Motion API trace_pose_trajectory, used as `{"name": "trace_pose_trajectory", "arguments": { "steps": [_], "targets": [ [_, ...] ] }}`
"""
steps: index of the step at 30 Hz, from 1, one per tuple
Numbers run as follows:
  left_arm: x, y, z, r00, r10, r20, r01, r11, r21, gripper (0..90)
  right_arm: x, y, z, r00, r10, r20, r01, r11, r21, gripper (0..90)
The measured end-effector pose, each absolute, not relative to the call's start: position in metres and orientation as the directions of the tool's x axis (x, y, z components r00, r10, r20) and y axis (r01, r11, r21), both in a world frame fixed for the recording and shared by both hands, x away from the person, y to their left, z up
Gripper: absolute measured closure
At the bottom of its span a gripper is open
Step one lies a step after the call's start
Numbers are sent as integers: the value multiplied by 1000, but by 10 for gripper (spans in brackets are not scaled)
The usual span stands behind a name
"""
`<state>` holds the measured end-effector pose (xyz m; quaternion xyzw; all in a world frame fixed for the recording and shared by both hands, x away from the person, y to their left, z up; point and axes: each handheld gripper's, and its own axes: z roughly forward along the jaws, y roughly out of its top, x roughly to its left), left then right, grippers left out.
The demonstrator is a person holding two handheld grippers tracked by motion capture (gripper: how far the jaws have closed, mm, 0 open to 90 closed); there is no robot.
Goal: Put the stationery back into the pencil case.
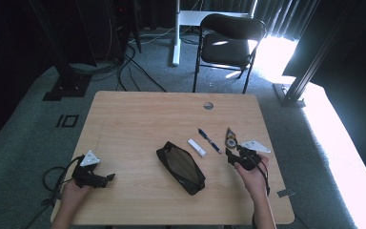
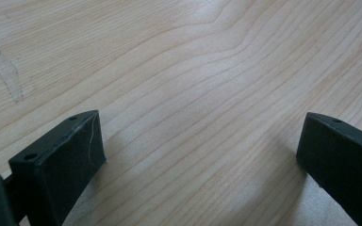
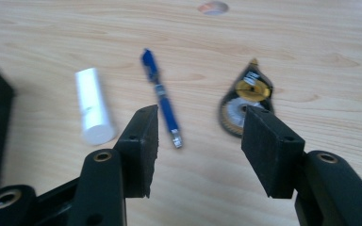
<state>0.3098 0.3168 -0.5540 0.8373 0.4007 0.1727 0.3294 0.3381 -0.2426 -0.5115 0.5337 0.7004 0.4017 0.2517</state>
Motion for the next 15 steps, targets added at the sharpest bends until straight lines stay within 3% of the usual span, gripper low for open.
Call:
{"name": "trace_pose_trajectory", "arguments": {
  "steps": [15],
  "targets": [
    [310, 317, -554, 619, 785, 25, 557, -462, 690, 16, 402, -249, -536, -209, 974, 84, 613, 64, 788, 372]
  ]
}}
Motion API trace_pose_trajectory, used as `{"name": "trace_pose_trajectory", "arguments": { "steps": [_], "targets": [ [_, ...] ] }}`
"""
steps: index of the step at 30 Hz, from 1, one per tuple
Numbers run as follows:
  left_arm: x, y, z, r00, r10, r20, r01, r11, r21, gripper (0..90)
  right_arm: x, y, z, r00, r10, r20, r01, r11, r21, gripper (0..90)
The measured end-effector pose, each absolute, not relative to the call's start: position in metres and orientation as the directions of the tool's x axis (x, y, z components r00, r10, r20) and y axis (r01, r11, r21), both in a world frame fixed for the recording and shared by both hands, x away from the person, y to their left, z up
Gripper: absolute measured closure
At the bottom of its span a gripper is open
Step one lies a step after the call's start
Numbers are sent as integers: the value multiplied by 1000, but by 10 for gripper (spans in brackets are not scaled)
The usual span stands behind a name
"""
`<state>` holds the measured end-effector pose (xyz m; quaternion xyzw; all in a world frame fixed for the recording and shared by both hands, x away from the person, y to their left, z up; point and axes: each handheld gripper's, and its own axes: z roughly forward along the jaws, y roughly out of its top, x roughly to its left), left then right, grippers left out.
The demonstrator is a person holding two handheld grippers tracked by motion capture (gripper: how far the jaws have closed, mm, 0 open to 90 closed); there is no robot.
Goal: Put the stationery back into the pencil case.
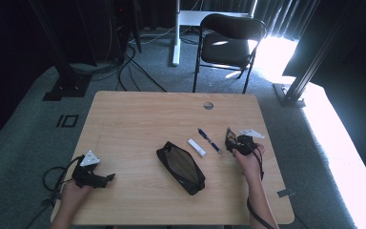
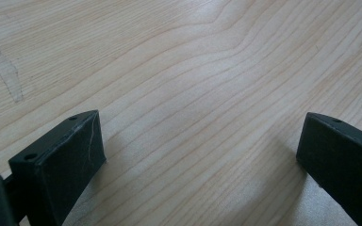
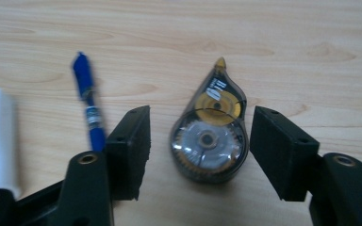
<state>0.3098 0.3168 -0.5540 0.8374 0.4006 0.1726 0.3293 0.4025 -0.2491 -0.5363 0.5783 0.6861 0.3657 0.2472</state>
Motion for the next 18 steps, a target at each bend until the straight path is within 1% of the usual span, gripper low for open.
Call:
{"name": "trace_pose_trajectory", "arguments": {
  "steps": [4, 8, 12, 18],
  "targets": [
    [310, 317, -554, 619, 785, 25, 557, -462, 690, 16, 418, -253, -542, -173, 983, 67, 627, 57, 777, 335],
    [310, 317, -554, 619, 785, 25, 557, -462, 690, 16, 429, -252, -545, -169, 982, 88, 643, 42, 764, 330],
    [310, 317, -554, 619, 785, 25, 557, -462, 690, 16, 440, -250, -548, -158, 984, 85, 664, 42, 746, 332],
    [310, 317, -554, 619, 785, 25, 557, -462, 690, 16, 446, -247, -552, -167, 985, 38, 680, 87, 728, 352]
  ]
}}
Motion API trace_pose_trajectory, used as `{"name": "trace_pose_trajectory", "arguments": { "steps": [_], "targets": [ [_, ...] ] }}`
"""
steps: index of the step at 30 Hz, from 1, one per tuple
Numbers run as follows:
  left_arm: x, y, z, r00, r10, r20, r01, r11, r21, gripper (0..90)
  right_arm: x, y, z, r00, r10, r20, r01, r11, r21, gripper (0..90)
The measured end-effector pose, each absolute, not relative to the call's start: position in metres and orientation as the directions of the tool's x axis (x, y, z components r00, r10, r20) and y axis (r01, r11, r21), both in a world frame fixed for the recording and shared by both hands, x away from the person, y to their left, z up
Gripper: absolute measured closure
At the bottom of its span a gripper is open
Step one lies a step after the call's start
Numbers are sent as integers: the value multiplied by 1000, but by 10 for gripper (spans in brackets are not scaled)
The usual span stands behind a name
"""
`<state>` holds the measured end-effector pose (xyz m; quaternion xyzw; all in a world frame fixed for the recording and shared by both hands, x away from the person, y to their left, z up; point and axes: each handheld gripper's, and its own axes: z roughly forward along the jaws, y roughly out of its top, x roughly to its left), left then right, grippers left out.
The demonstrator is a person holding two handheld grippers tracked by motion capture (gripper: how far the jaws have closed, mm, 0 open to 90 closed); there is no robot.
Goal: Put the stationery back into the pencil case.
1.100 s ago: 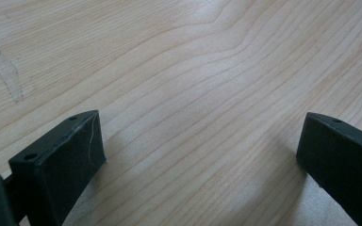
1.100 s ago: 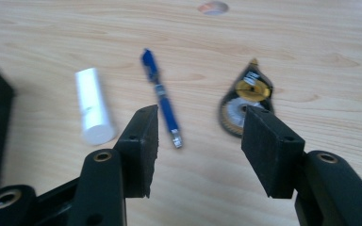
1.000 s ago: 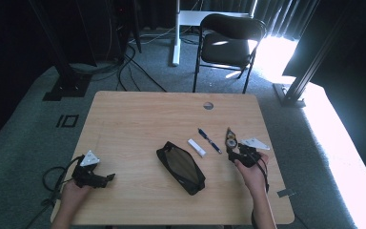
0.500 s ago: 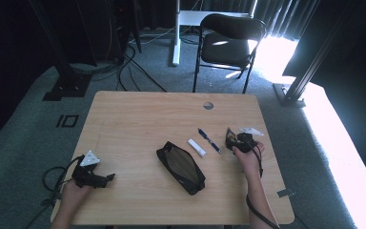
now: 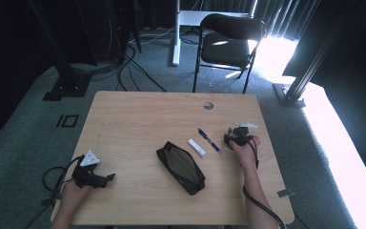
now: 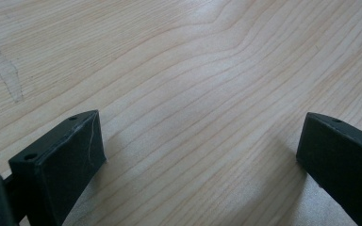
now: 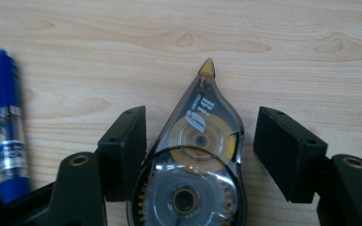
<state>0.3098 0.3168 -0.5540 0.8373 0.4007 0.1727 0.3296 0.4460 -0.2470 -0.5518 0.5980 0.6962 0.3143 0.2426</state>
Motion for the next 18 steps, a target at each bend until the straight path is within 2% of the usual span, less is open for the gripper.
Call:
{"name": "trace_pose_trajectory", "arguments": {
  "steps": [3, 8, 18],
  "targets": [
    [310, 317, -554, 619, 785, 25, 557, -462, 690, 16, 447, -245, -552, -174, 985, 16, 680, 108, 725, 372],
    [310, 317, -554, 619, 785, 25, 557, -462, 690, 16, 445, -244, -553, -171, 985, 13, 658, 104, 746, 479],
    [310, 317, -554, 619, 785, 25, 557, -461, 690, 16, 444, -244, -549, -158, 986, 45, 689, 78, 721, 499]
  ]
}}
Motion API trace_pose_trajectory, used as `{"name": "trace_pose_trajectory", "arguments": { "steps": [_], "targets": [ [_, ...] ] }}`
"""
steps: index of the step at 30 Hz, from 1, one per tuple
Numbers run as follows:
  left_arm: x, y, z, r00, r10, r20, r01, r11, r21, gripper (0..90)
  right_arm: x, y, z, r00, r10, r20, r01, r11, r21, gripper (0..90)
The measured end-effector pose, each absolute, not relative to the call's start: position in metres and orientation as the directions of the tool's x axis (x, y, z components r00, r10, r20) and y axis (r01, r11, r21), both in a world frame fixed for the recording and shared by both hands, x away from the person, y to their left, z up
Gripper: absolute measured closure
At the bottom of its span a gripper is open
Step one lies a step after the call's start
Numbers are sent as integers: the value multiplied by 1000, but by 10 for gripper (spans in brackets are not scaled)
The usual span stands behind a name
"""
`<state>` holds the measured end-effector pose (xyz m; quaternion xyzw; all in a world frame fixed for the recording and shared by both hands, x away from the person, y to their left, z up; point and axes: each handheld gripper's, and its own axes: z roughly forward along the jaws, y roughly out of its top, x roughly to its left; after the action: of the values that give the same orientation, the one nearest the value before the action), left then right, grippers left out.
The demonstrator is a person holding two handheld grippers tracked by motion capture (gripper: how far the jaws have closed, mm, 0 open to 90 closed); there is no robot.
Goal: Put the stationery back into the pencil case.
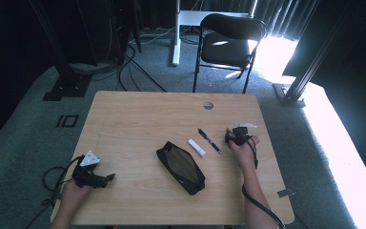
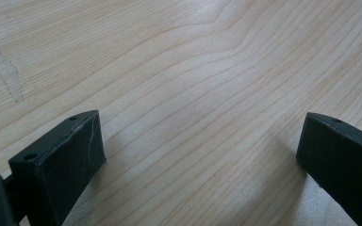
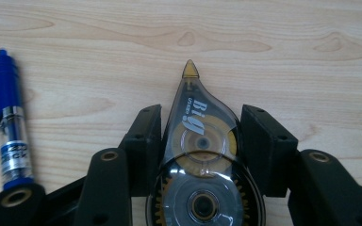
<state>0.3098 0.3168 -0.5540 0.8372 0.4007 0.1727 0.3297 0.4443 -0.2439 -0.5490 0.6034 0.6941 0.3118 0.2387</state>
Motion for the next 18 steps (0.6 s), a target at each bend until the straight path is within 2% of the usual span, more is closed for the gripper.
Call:
{"name": "trace_pose_trajectory", "arguments": {
  "steps": [10, 18],
  "targets": [
    [310, 317, -554, 619, 785, 25, 557, -462, 690, 16, 437, -249, -543, -166, 984, 61, 691, 72, 720, 503],
    [310, 317, -554, 619, 785, 25, 557, -462, 690, 16, 423, -253, -521, -173, 982, 81, 682, 60, 729, 505]
  ]
}}
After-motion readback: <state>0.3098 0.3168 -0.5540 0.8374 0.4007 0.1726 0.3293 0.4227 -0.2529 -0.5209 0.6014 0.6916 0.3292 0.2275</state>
